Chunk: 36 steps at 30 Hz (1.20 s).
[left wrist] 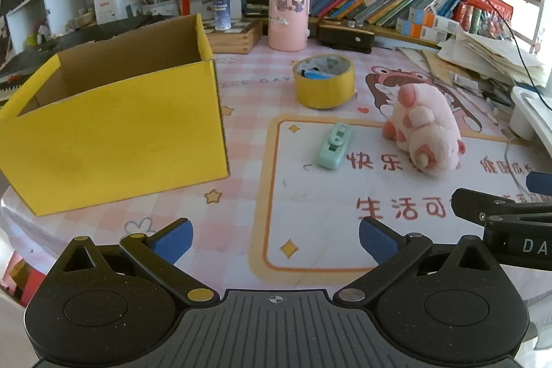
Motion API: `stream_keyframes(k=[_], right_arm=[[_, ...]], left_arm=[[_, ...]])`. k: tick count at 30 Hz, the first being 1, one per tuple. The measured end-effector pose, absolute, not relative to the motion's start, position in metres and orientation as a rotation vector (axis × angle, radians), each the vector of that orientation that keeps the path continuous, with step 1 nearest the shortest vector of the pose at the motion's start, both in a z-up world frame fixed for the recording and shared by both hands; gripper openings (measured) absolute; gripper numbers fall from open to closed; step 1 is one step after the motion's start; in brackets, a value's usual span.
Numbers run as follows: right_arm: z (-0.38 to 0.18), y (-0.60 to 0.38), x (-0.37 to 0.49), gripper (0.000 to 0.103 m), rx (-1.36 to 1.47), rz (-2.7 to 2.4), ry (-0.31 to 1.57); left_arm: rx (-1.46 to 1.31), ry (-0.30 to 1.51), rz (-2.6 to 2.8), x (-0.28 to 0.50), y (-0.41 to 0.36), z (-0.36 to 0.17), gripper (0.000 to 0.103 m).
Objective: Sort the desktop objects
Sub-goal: 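Grasp the pink plush pig with the right tool while the left tool grasps the mint-green dispenser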
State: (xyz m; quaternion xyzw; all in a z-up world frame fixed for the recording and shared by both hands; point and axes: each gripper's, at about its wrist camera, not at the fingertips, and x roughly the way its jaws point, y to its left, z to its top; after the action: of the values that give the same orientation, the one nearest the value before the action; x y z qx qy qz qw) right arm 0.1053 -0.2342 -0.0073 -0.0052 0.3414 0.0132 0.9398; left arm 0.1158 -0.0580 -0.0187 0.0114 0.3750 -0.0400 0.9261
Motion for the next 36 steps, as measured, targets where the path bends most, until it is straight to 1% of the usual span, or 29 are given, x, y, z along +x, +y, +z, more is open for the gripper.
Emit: stream_keyframes(k=[14, 16, 26, 27, 28, 30, 31, 32, 33, 34, 36], right_arm=[[-0.009, -0.255, 0.159, 0.102, -0.039, 0.124, 0.715], [-0.011, -0.256, 0.168, 0.101, -0.037, 0.143, 0.723], [-0.024, -0.251, 0.204, 0.099, -0.042, 0.224, 0.798], [-0.026, -0.251, 0.207, 0.098, -0.041, 0.231, 0.807], [-0.028, -0.252, 0.209, 0.093, -0.041, 0.235, 0.816], [-0.031, -0.253, 0.214, 0.088, -0.043, 0.224, 0.836], [-0.033, -0.254, 0.216, 0.081, -0.038, 0.219, 0.845], [-0.035, -0.257, 0.219, 0.072, -0.028, 0.214, 0.857], [-0.037, -0.261, 0.221, 0.067, -0.017, 0.208, 0.871], [-0.039, -0.264, 0.223, 0.059, -0.007, 0.203, 0.883], [-0.041, -0.270, 0.225, 0.053, 0.022, 0.210, 0.897]], left_arm=[[-0.027, 0.793, 0.018, 0.146, -0.072, -0.021, 0.103], [-0.034, 0.795, 0.033, 0.149, -0.072, -0.021, 0.103], [-0.023, 0.798, 0.042, 0.155, -0.081, -0.018, 0.103], [-0.022, 0.800, 0.043, 0.155, -0.082, -0.018, 0.103], [-0.021, 0.802, 0.045, 0.156, -0.083, -0.018, 0.103], [-0.019, 0.805, 0.051, 0.156, -0.084, -0.018, 0.103], [-0.020, 0.807, 0.052, 0.157, -0.086, -0.018, 0.103], [-0.020, 0.808, 0.052, 0.157, -0.087, -0.018, 0.103], [-0.021, 0.809, 0.050, 0.157, -0.088, -0.018, 0.103], [-0.021, 0.809, 0.047, 0.158, -0.089, -0.018, 0.103], [-0.017, 0.811, 0.038, 0.159, -0.093, -0.018, 0.103]])
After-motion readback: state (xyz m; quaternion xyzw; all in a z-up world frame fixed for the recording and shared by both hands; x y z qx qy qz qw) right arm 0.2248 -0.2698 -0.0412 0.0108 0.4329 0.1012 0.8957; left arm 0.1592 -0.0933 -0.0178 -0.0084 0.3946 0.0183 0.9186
